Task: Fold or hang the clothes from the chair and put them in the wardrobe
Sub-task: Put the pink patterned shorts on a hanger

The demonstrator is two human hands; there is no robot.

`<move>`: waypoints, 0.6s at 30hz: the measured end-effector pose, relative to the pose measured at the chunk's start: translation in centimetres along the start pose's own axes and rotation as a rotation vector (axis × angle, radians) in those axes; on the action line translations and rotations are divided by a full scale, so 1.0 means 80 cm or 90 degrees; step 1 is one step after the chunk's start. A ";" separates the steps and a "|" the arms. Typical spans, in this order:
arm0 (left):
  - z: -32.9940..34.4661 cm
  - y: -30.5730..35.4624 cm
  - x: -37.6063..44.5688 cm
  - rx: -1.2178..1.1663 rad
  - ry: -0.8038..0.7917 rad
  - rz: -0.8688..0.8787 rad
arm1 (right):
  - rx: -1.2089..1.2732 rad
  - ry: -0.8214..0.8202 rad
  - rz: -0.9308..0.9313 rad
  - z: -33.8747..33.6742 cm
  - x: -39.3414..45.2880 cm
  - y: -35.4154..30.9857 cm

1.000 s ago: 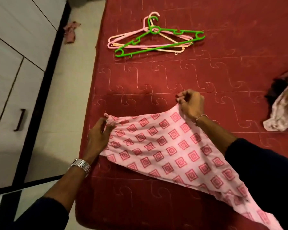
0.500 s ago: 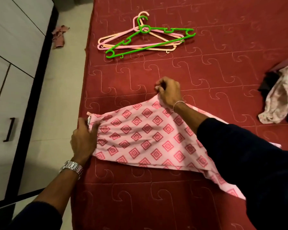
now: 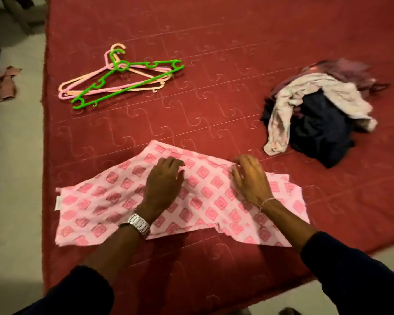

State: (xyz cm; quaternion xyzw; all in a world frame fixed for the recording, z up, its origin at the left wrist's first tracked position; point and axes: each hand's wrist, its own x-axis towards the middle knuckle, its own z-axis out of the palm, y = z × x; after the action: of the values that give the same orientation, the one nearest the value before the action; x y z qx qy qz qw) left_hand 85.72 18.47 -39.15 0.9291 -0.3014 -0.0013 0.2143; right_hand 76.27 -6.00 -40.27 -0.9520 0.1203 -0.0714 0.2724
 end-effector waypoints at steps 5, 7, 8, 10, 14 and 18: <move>0.052 0.076 0.065 0.003 -0.093 0.091 | -0.072 -0.104 0.104 -0.069 -0.027 0.104; 0.071 0.091 0.082 0.028 -0.145 0.112 | -0.087 -0.147 0.076 -0.082 -0.030 0.127; 0.077 0.094 0.088 0.041 -0.160 0.118 | -0.088 -0.150 0.058 -0.086 -0.029 0.133; 0.085 0.097 0.097 0.060 -0.161 0.121 | -0.077 -0.133 0.018 -0.093 -0.024 0.142; 0.087 0.103 0.112 0.073 -0.138 0.140 | -0.016 -0.121 -0.019 -0.100 -0.007 0.159; 0.092 0.110 0.131 0.027 -0.147 0.097 | -0.006 -0.111 0.058 -0.101 0.015 0.173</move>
State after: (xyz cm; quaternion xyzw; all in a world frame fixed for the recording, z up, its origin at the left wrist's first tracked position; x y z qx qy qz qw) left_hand 88.43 3.30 -41.00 0.9015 -0.3937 -0.0856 0.1582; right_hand 73.19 -21.76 -40.80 -0.9495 0.1399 0.0245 0.2799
